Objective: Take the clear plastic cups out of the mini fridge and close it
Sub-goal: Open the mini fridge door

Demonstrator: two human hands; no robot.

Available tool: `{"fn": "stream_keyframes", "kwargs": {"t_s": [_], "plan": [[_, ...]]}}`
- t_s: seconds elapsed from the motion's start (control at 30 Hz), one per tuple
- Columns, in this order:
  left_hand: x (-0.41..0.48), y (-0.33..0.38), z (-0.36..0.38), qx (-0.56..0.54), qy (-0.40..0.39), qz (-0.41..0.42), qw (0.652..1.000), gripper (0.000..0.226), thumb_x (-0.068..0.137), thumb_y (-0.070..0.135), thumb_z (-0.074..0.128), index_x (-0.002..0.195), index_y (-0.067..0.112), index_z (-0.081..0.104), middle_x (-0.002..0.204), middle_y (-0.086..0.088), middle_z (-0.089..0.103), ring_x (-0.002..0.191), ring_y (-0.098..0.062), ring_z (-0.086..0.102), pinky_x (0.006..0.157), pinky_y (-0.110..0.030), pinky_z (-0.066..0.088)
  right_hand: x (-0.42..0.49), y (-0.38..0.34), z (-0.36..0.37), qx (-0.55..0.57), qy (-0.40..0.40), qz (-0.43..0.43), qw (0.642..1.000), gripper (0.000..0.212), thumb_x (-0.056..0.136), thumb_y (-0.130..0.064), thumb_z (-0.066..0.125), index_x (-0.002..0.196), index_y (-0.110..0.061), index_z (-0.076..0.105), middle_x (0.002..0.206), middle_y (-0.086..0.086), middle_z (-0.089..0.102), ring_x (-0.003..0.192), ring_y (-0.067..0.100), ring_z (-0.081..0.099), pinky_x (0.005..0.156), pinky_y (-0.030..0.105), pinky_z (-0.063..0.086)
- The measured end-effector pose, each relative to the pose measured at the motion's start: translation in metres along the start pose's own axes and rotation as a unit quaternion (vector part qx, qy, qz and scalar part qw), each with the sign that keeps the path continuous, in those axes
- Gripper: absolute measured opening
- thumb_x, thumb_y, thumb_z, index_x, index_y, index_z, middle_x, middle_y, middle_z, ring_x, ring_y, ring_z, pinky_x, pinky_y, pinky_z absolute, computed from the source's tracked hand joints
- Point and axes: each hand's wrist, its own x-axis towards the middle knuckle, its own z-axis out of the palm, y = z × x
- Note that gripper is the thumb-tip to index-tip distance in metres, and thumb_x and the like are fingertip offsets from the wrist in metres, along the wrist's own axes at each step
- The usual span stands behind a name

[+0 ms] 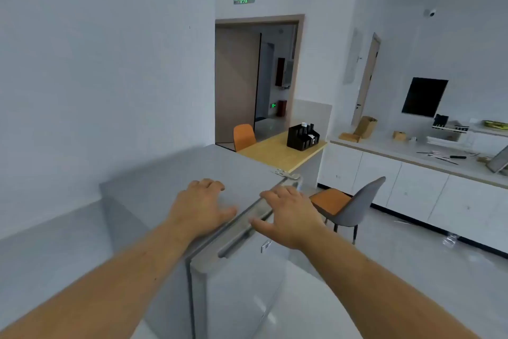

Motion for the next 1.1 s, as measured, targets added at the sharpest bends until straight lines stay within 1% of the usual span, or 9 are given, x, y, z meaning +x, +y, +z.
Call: {"fn": "stream_keyframes", "kwargs": {"t_s": [0.33,0.5,0.57,0.63,0.7,0.77,0.87,0.93,1.1], "plan": [[-0.009,-0.016,0.024,-0.04,-0.025,-0.021,0.999,0.079,0.078,0.086,0.037,0.131,0.033,0.061,0.135,0.006,0.064,0.123,-0.019,0.053,0.099,-0.041,0.048,0.008,-0.035,0.051,0.04,-0.02,-0.033,0.998,0.082,0.089,-0.081,0.03,0.156,-0.035,0.032,0.164,0.002,0.032,0.153,0.028,0.019,0.124,0.055,0.016],[-0.006,-0.018,0.028,-0.029,-0.023,-0.015,0.999,0.071,0.082,0.08,0.041,0.13,0.032,0.059,0.133,0.005,0.064,0.121,-0.019,0.053,0.099,-0.043,0.048,0.002,-0.039,0.072,0.072,-0.014,-0.026,0.997,0.079,0.094,-0.077,0.015,0.16,-0.034,0.027,0.17,0.003,0.021,0.158,0.027,0.004,0.126,0.055,-0.001],[-0.005,-0.017,0.028,-0.023,-0.02,-0.015,0.999,0.07,0.082,0.08,0.04,0.129,0.031,0.059,0.13,0.005,0.064,0.118,-0.02,0.054,0.097,-0.044,0.049,0.001,-0.041,0.075,0.08,-0.01,-0.028,0.996,0.079,0.095,-0.076,0.013,0.16,-0.033,0.025,0.171,0.003,0.019,0.158,0.026,0.002,0.126,0.055,-0.003],[-0.006,-0.017,0.027,-0.025,-0.025,-0.019,0.999,0.069,0.081,0.079,0.04,0.128,0.031,0.059,0.13,0.004,0.064,0.118,-0.021,0.053,0.096,-0.044,0.048,-0.002,-0.042,0.073,0.089,0.001,-0.034,0.995,0.074,0.098,-0.072,0.018,0.157,-0.031,0.033,0.167,0.003,0.028,0.157,0.027,0.011,0.126,0.054,0.003],[-0.006,-0.017,0.027,-0.026,-0.028,-0.02,0.999,0.067,0.082,0.077,0.04,0.127,0.031,0.059,0.13,0.003,0.064,0.118,-0.022,0.053,0.096,-0.045,0.047,-0.007,-0.041,0.072,0.088,0.044,-0.061,0.993,0.061,0.1,-0.064,0.031,0.144,-0.026,0.049,0.15,0.002,0.049,0.143,0.024,0.035,0.122,0.049,0.022],[-0.007,-0.018,0.028,-0.024,-0.025,-0.019,0.999,0.063,0.084,0.075,0.042,0.126,0.031,0.059,0.129,0.003,0.064,0.116,-0.021,0.054,0.094,-0.045,0.048,-0.013,-0.041,0.072,0.079,0.123,-0.117,0.982,0.036,0.1,-0.049,0.049,0.116,-0.02,0.061,0.117,-0.001,0.059,0.11,0.019,0.05,0.102,0.04,0.043],[-0.007,-0.018,0.029,-0.022,-0.026,-0.017,0.999,0.064,0.083,0.076,0.04,0.124,0.032,0.059,0.127,0.002,0.065,0.113,-0.021,0.055,0.093,-0.044,0.049,-0.02,-0.046,0.072,0.085,0.184,-0.159,0.966,0.017,0.097,-0.03,0.06,0.088,-0.016,0.058,0.088,-0.001,0.053,0.081,0.016,0.044,0.076,0.036,0.046],[-0.006,-0.018,0.03,-0.02,-0.025,-0.016,0.999,0.064,0.083,0.077,0.039,0.124,0.032,0.058,0.126,0.003,0.065,0.111,-0.02,0.055,0.092,-0.044,0.049,-0.024,-0.05,0.073,0.09,0.165,-0.159,0.969,0.021,0.1,-0.028,0.058,0.084,-0.015,0.061,0.082,0.001,0.055,0.076,0.017,0.045,0.07,0.038,0.048],[-0.007,-0.021,0.032,-0.024,-0.023,-0.014,0.999,0.063,0.085,0.076,0.042,0.128,0.032,0.057,0.13,0.003,0.064,0.114,-0.02,0.055,0.095,-0.043,0.051,-0.037,-0.054,0.074,0.13,0.12,-0.135,0.975,0.029,0.105,-0.033,0.05,0.096,-0.017,0.072,0.09,-0.001,0.061,0.085,0.016,0.053,0.078,0.036,0.051]]}}
